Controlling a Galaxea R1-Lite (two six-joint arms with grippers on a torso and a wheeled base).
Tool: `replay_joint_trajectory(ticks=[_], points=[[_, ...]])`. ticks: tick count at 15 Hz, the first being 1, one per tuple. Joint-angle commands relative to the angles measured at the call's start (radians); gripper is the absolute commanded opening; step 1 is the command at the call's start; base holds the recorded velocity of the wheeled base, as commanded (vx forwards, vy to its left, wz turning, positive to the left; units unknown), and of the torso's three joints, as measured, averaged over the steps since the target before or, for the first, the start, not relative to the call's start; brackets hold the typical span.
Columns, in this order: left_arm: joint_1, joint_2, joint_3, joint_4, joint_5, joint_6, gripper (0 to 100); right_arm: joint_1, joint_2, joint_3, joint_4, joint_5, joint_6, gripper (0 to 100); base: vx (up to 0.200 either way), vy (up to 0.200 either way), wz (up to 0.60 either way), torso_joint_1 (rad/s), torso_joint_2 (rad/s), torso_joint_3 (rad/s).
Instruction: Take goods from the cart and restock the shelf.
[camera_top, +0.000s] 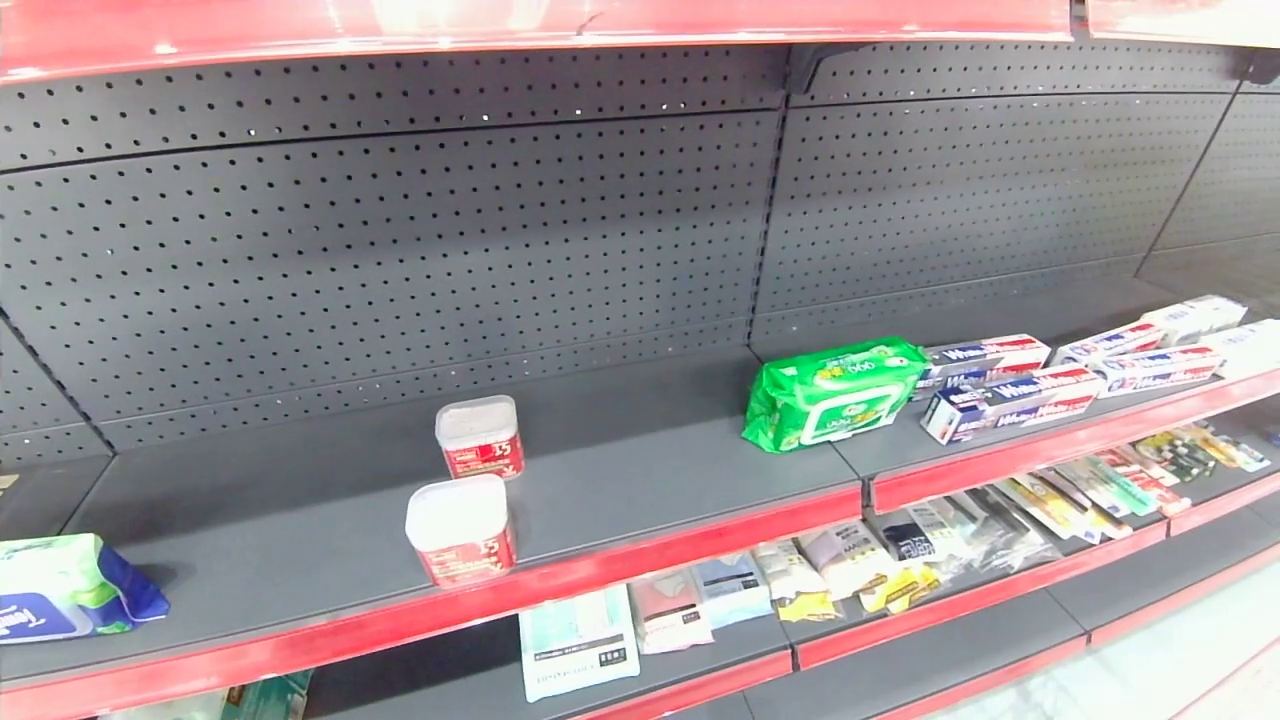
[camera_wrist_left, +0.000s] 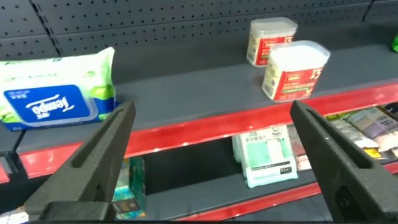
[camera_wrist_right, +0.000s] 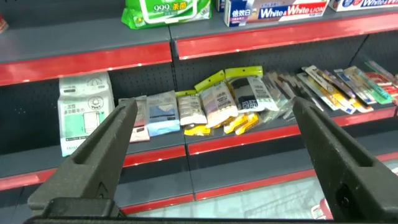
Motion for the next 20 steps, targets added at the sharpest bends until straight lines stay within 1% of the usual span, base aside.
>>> replay_joint_trajectory(ticks=[1, 3, 4, 5, 6, 7, 8, 9, 10, 11, 12, 13, 14, 15, 16, 17, 18, 20], points=[[0.001, 0.0, 0.0, -0.002, 0.0, 0.003, 100, 0.0, 0.0, 0.0, 0.001, 0.0, 0.0, 100, 0.0, 0.0, 0.0, 0.0, 0.0, 0.0], [0.001, 0.014, -0.008, 0.0, 0.006, 0.006, 100, 0.0, 0.002, 0.0, 0.001, 0.0, 0.0, 100, 0.0, 0.0, 0.0, 0.0, 0.0, 0.0], [-0.003, 0.11, -0.127, 0.01, 0.016, -0.005, 100, 0.0, 0.0, 0.0, 0.001, 0.0, 0.001, 100, 0.0, 0.0, 0.0, 0.0, 0.0, 0.0], [0.003, 0.359, -0.293, 0.009, 0.059, -0.089, 100, 0.0, 0.002, 0.0, 0.001, 0.0, 0.0, 100, 0.0, 0.0, 0.0, 0.0, 0.0, 0.0], [0.003, 0.514, -0.411, 0.006, 0.109, -0.163, 100, 0.0, 0.002, 0.0, 0.001, 0.0, 0.0, 100, 0.0, 0.0, 0.0, 0.0, 0.0, 0.0], [0.006, 0.603, -0.442, 0.017, 0.129, -0.152, 100, 0.0, 0.002, 0.0, 0.001, 0.0, 0.0, 100, 0.0, 0.0, 0.0, 0.0, 0.0, 0.0], [0.007, 0.644, -0.439, 0.027, 0.135, -0.146, 100, 0.0, 0.002, 0.0, 0.001, 0.0, 0.0, 100, 0.0, 0.0, 0.0, 0.0, 0.0, 0.0], [0.013, 0.782, -0.44, 0.089, 0.209, -0.14, 100, 0.0, 0.002, 0.0, 0.001, 0.0, 0.0, 100, 0.0, 0.0, 0.0, 0.0, 0.0, 0.0], [0.013, 0.877, -0.453, 0.121, 0.258, -0.141, 100, 0.0, 0.002, 0.0, 0.001, 0.0, 0.0, 100, 0.0, 0.0, 0.0, 0.0, 0.0, 0.0], [0.013, 0.93, -0.46, 0.129, 0.269, -0.141, 100, 0.0, 0.002, 0.0, 0.001, 0.0, 0.0, 100, 0.0, 0.0, 0.0, 0.0, 0.0, 0.0], [0.013, 1.04, -0.468, 0.126, 0.267, -0.141, 100, 0.0, 0.002, 0.0, 0.001, 0.0, 0.0, 100, 0.0, 0.0, 0.0, 0.0, 0.0, 0.0], [0.013, 1.095, -0.48, 0.124, 0.267, -0.143, 100, 0.0, 0.002, 0.0, 0.001, 0.0, 0.0, 100, 0.0, 0.0, 0.0, 0.0, 0.0, 0.0], [0.013, 1.19, -0.497, 0.127, 0.269, -0.146, 100, 0.0, 0.002, 0.0, 0.001, 0.0, 0.0, 100, 0.0, 0.0, 0.0, 0.0, 0.0, 0.0], [0.012, 1.241, -0.514, 0.126, 0.267, -0.146, 100, 0.0, 0.002, 0.0, 0.001, 0.0, 0.0, 100, 0.0, 0.0, 0.0, 0.0, 0.0, 0.0], [-0.002, 1.267, -0.514, 0.126, 0.267, -0.146, 100, 0.0, 0.002, 0.0, 0.001, 0.0, 0.0, 100, 0.0, 0.0, 0.0, 0.0, 0.0, 0.0], [-0.036, 1.322, -0.526, 0.124, 0.264, -0.16, 100, 0.0, 0.002, 0.0, 0.001, 0.0, 0.0, 100, 0.0, 0.0, 0.0, 0.0, 0.0, 0.0], [-0.056, 1.373, -0.546, 0.122, 0.263, -0.184, 100, 0.002, 0.002, 0.0, 0.001, 0.0, 0.0, 100, 0.0, 0.0, 0.0, 0.0, 0.0, 0.0], [-0.08, 1.447, -0.603, 0.118, 0.261, -0.221, 100, 0.0, 0.002, 0.0, 0.001, 0.0, 0.0, 100, 0.0, 0.0, 0.0, 0.0, 0.0, 0.0]])
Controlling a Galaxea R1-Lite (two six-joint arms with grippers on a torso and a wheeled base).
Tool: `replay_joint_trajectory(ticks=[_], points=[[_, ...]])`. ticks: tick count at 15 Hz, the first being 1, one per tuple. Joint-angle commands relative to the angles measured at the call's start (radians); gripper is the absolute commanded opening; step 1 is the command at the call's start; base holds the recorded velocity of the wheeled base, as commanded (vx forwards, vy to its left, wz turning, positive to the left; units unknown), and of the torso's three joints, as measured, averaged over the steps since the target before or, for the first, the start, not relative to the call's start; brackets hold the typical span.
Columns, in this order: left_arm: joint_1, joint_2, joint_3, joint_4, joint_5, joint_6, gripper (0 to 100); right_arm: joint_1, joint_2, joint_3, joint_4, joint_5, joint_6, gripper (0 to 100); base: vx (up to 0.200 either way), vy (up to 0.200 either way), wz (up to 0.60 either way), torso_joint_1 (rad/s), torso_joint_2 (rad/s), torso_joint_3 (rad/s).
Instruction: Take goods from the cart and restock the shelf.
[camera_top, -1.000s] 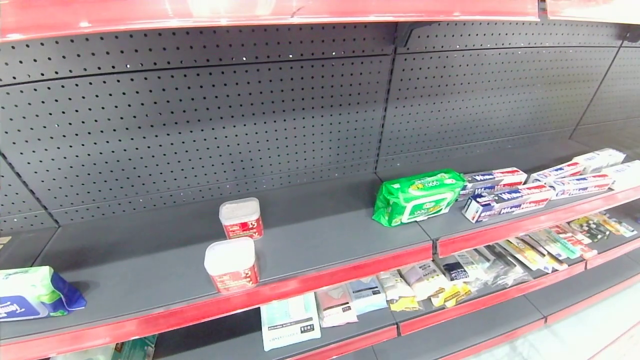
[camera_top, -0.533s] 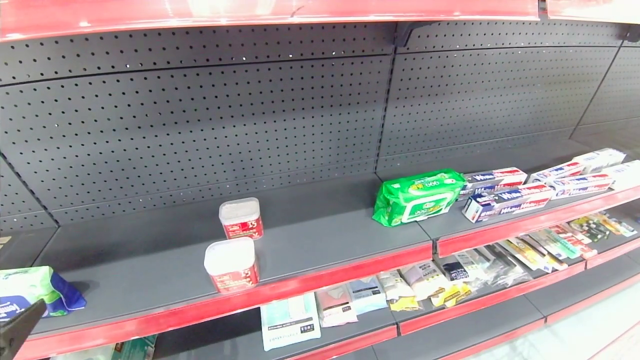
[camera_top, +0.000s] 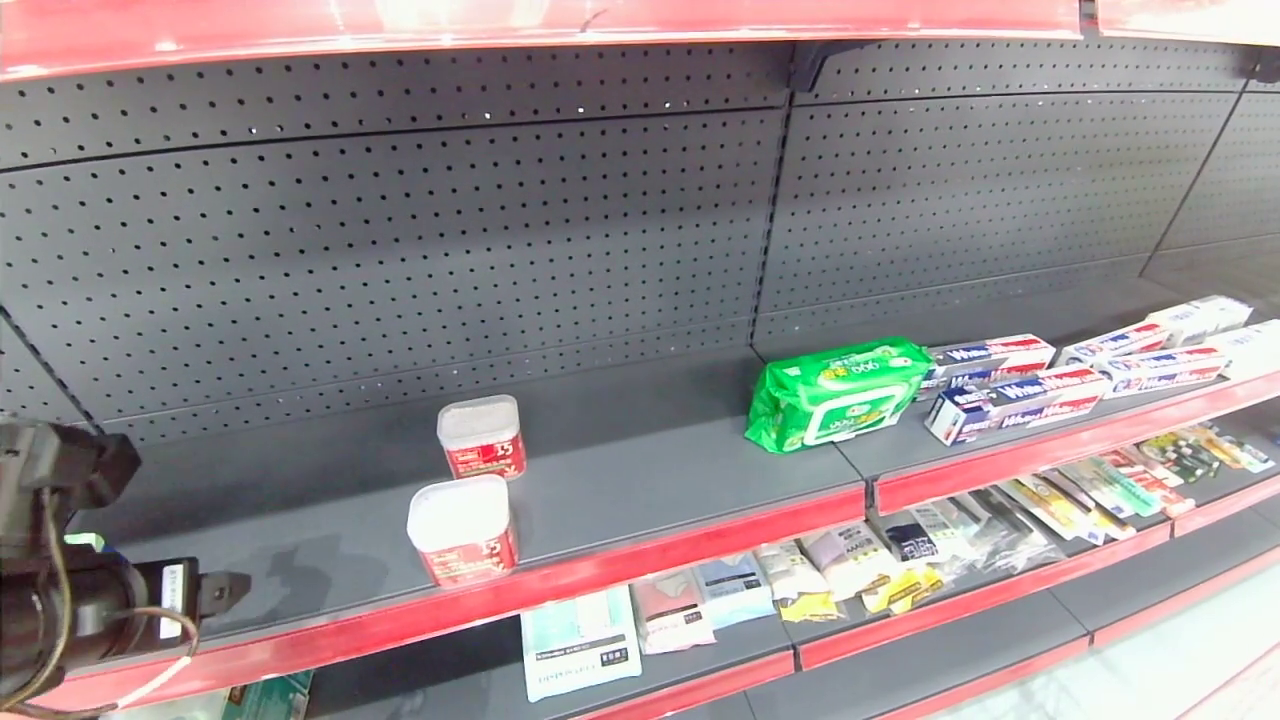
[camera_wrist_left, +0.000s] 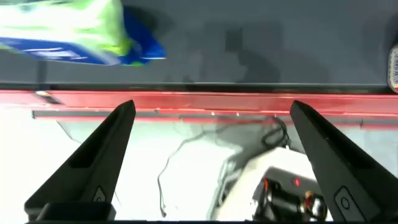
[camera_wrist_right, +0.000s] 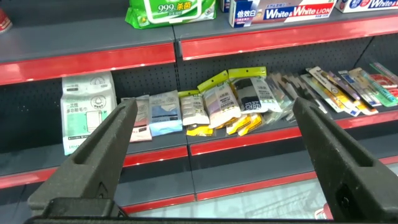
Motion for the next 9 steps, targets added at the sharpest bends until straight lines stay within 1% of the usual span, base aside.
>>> replay_joint_trajectory(ticks=[1, 3, 5, 6, 7, 9], points=[[-0.059, 0.153, -0.054, -0.002, -0.007, -0.026, 100, 0.0, 0.002, 0.0, 0.0, 0.0, 0.0, 100, 0.0, 0.0, 0.0, 0.0, 0.0, 0.0], [-0.097, 0.19, -0.054, -0.027, -0.009, -0.029, 100, 0.0, 0.002, 0.0, 0.0, 0.0, 0.0, 100, 0.0, 0.0, 0.0, 0.0, 0.0, 0.0], [-0.125, 0.225, -0.053, -0.077, -0.007, -0.061, 100, 0.0, 0.002, 0.0, 0.0, 0.0, 0.0, 100, 0.0, 0.0, 0.0, 0.0, 0.0, 0.0], [-0.152, 0.254, -0.053, -0.113, -0.005, -0.092, 100, 0.0, 0.002, 0.0, 0.0, 0.0, 0.0, 100, 0.0, 0.0, 0.0, 0.0, 0.0, 0.0], [-0.154, 0.263, -0.053, -0.12, -0.005, -0.092, 100, 0.002, 0.002, 0.0, 0.0, 0.0, 0.0, 100, 0.0, 0.0, 0.0, 0.0, 0.0, 0.0], [-0.168, 0.291, -0.053, -0.126, -0.005, -0.104, 100, 0.0, 0.002, 0.0, 0.0, 0.0, 0.0, 100, 0.0, 0.0, 0.0, 0.0, 0.0, 0.0]])
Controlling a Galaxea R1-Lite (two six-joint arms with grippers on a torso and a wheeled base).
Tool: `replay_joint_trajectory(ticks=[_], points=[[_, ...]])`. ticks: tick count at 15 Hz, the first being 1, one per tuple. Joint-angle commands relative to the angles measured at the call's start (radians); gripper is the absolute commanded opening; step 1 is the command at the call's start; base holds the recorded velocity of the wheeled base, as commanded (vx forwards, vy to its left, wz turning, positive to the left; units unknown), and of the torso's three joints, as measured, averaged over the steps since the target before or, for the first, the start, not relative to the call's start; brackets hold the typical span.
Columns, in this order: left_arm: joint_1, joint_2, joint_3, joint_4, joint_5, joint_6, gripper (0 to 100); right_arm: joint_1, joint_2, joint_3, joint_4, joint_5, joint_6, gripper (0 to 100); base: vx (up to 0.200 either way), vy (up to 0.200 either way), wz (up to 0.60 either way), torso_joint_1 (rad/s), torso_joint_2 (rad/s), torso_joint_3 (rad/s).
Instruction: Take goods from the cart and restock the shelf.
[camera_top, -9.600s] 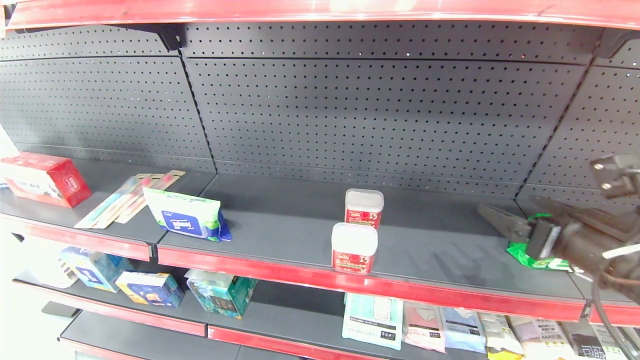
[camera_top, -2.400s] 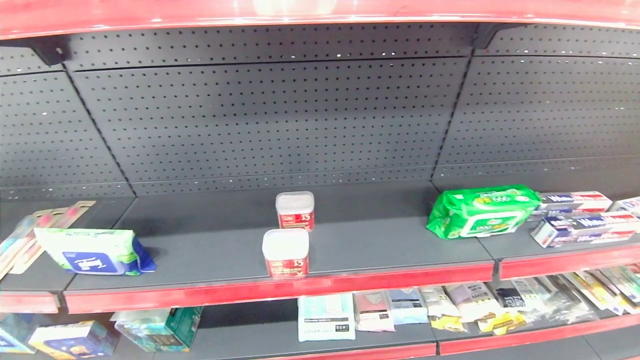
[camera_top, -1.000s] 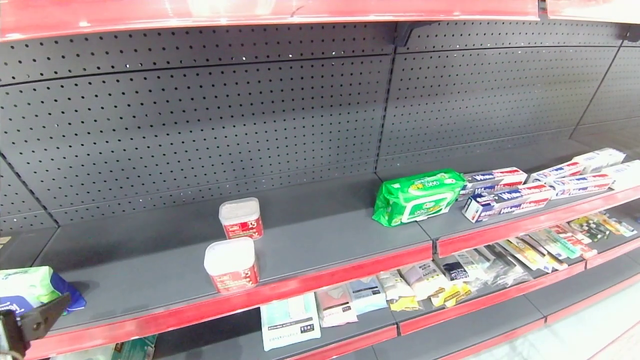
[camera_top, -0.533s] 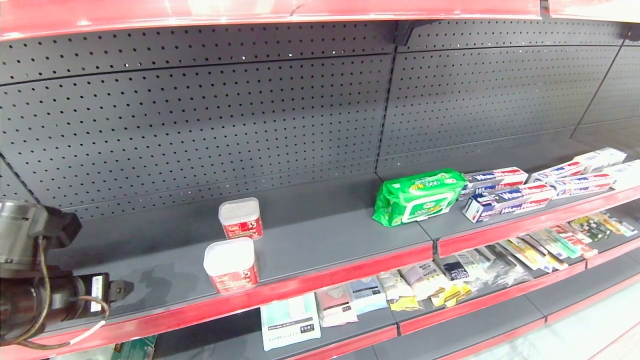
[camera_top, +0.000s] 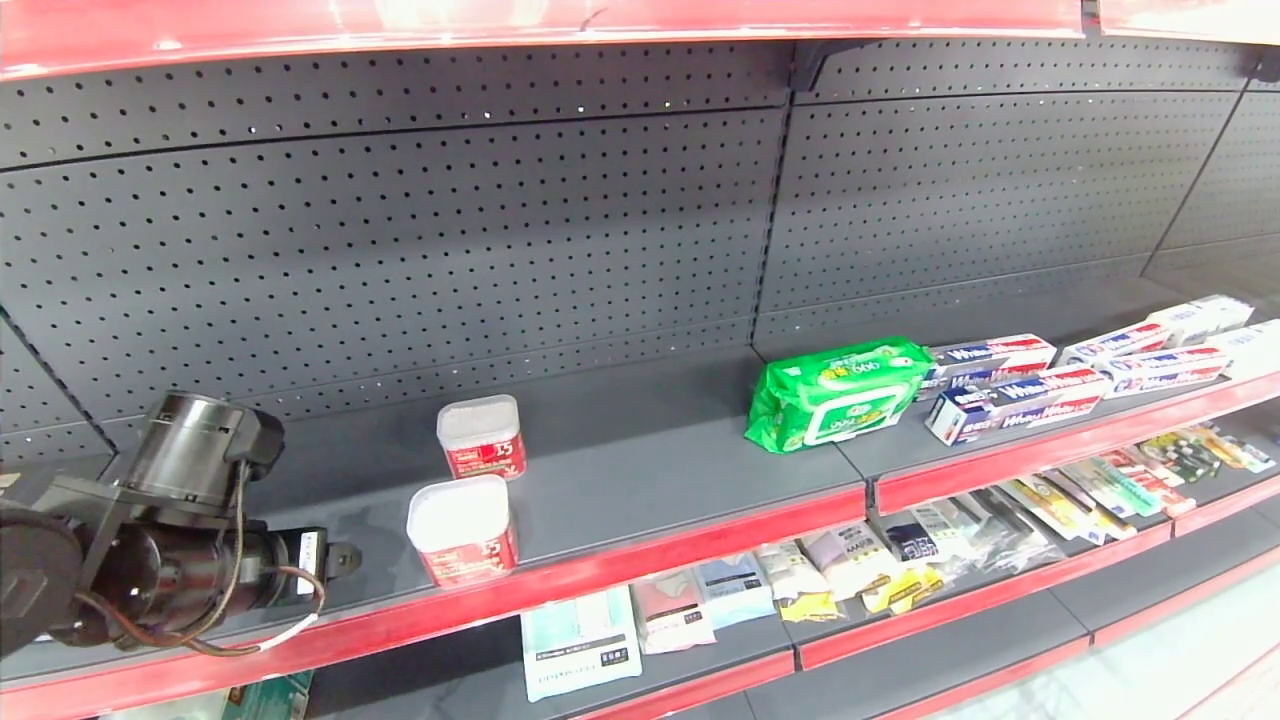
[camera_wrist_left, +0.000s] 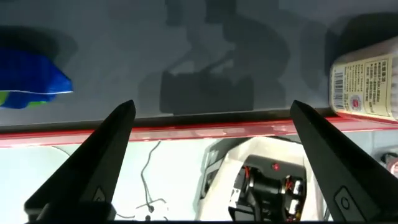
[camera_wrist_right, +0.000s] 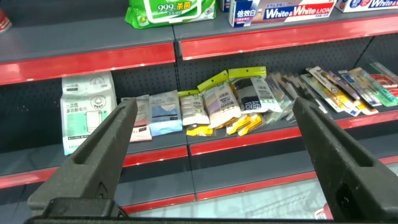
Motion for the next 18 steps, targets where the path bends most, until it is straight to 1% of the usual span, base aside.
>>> replay_joint_trajectory(ticks=[1, 3, 6, 12, 14, 18], points=[[-0.014, 0.052, 0.0, -0.015, 0.002, -0.02, 100, 0.0, 0.0, 0.0, 0.0, 0.0, 0.0, 100, 0.0, 0.0, 0.0, 0.0, 0.0, 0.0], [-0.017, 0.072, 0.0, -0.046, 0.004, -0.031, 100, 0.0, 0.002, 0.0, 0.0, 0.0, 0.0, 100, 0.0, 0.0, 0.0, 0.0, 0.0, 0.0], [-0.015, 0.101, -0.02, -0.084, 0.005, -0.032, 100, 0.0, 0.002, 0.0, 0.0, 0.0, 0.0, 100, 0.0, 0.0, 0.0, 0.0, 0.0, 0.0], [-0.019, 0.144, -0.072, -0.086, 0.005, -0.036, 100, 0.0, 0.002, 0.0, 0.0, 0.0, 0.0, 100, 0.0, 0.0, 0.0, 0.0, 0.0, 0.0], [-0.022, 0.164, -0.078, -0.135, 0.005, -0.034, 100, 0.0, 0.0, 0.0, 0.0, 0.0, 0.0, 100, 0.0, 0.0, 0.0, 0.0, 0.0, 0.0], [-0.032, 0.176, -0.089, -0.141, 0.007, -0.034, 100, 0.0, 0.0, 0.0, 0.0, 0.0, 0.0, 100, 0.0, 0.0, 0.0, 0.0, 0.0, 0.0]])
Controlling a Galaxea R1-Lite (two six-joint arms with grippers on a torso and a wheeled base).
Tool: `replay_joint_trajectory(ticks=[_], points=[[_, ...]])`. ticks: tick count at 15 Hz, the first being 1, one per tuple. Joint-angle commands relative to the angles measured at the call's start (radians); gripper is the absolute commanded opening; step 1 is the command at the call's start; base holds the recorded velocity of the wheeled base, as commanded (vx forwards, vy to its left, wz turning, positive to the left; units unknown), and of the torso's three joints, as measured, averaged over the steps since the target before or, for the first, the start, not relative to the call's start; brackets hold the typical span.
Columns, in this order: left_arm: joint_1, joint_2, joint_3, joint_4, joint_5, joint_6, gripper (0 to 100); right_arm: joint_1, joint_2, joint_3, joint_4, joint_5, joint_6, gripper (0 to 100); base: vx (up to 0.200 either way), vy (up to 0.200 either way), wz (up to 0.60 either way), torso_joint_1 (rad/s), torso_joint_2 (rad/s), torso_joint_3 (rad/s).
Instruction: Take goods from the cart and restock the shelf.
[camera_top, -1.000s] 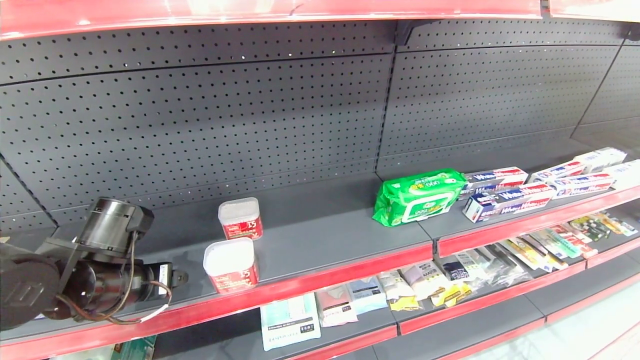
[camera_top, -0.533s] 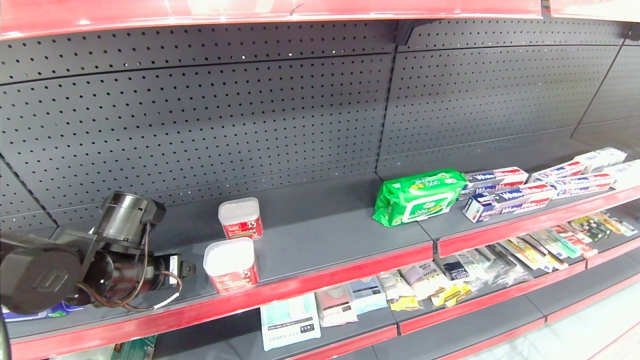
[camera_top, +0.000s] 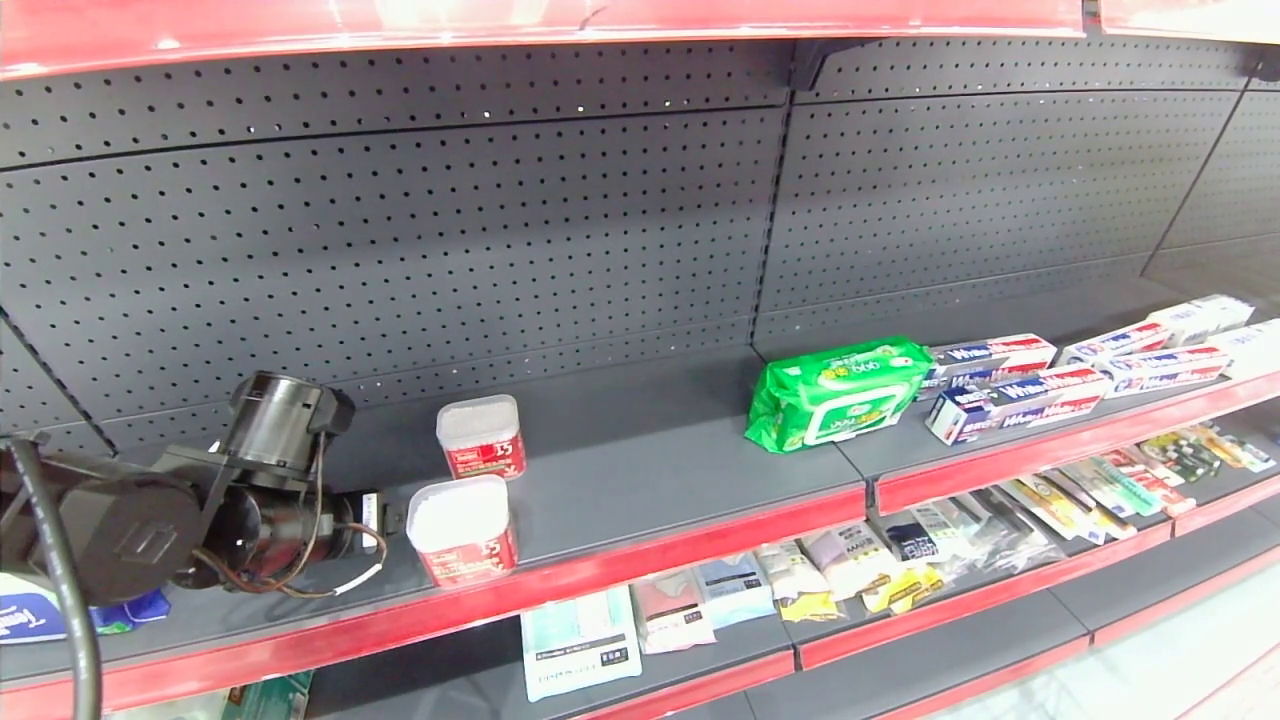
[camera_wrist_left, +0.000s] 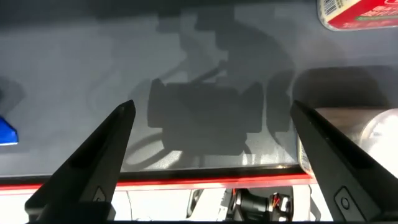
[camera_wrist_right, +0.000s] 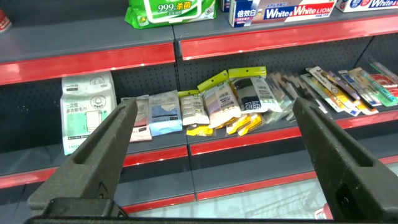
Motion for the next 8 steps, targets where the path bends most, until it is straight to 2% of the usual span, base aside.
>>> replay_joint_trajectory(ticks=[1, 8], points=[[-0.004, 0.005, -0.007, 0.0, 0.0, 0.001, 100, 0.0, 0.0, 0.0, 0.0, 0.0, 0.0, 100, 0.0, 0.0, 0.0, 0.0, 0.0, 0.0], [-0.015, 0.017, -0.027, 0.0, 0.0, 0.001, 100, 0.0, 0.002, 0.0, 0.0, 0.0, 0.0, 100, 0.0, 0.0, 0.0, 0.0, 0.0, 0.0]])
